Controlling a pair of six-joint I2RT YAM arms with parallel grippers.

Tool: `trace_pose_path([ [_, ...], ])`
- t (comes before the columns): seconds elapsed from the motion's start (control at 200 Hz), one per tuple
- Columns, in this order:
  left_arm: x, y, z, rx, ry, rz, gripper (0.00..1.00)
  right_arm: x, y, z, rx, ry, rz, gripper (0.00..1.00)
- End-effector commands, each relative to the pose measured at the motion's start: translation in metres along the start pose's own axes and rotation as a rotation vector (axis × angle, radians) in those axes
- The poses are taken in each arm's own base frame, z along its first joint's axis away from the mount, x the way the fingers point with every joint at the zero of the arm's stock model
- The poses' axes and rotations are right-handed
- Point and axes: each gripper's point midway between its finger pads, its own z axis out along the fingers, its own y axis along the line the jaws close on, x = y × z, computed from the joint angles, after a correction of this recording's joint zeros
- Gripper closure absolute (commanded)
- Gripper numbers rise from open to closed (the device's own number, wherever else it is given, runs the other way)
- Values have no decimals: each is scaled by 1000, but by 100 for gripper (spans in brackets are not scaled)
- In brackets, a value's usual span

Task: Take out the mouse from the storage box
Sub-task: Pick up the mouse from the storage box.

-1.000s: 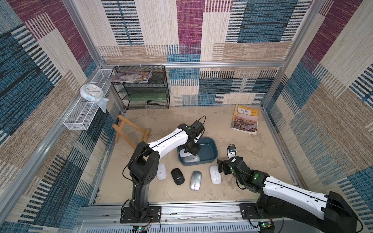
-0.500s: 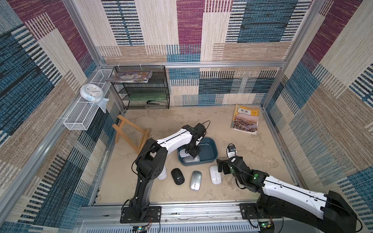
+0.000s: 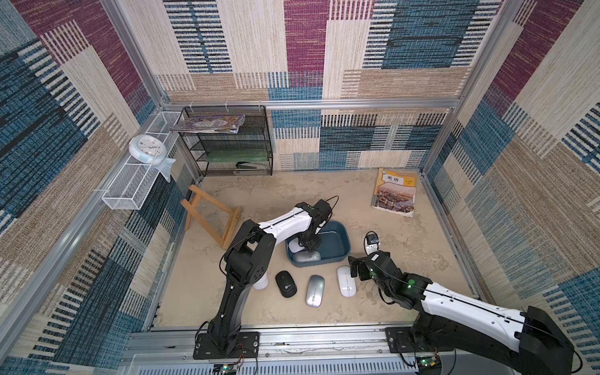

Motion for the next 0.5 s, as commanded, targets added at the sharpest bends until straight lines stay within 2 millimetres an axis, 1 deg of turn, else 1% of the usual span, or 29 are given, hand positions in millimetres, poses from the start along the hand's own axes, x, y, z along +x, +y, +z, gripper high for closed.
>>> trace_pose_path([
  [0.0,12,-4,6,19,55,7,27,-7,2,-1,-2,-21,7,0],
  [0.08,11,-5,4,23,49,2,31,-7,2,0,-2,-19,6,0],
  [0.165,9,-4,0,6,38,6,37,-7,1,0,0,-20,8,0],
  [0.315,1,2,-12,-38,-32,-6,41,-7,0,-1,5,-22,11,0],
  [0.496,-6,1,-22,-26,-83,-35,45,-8,-1,-2,9,-26,15,0],
])
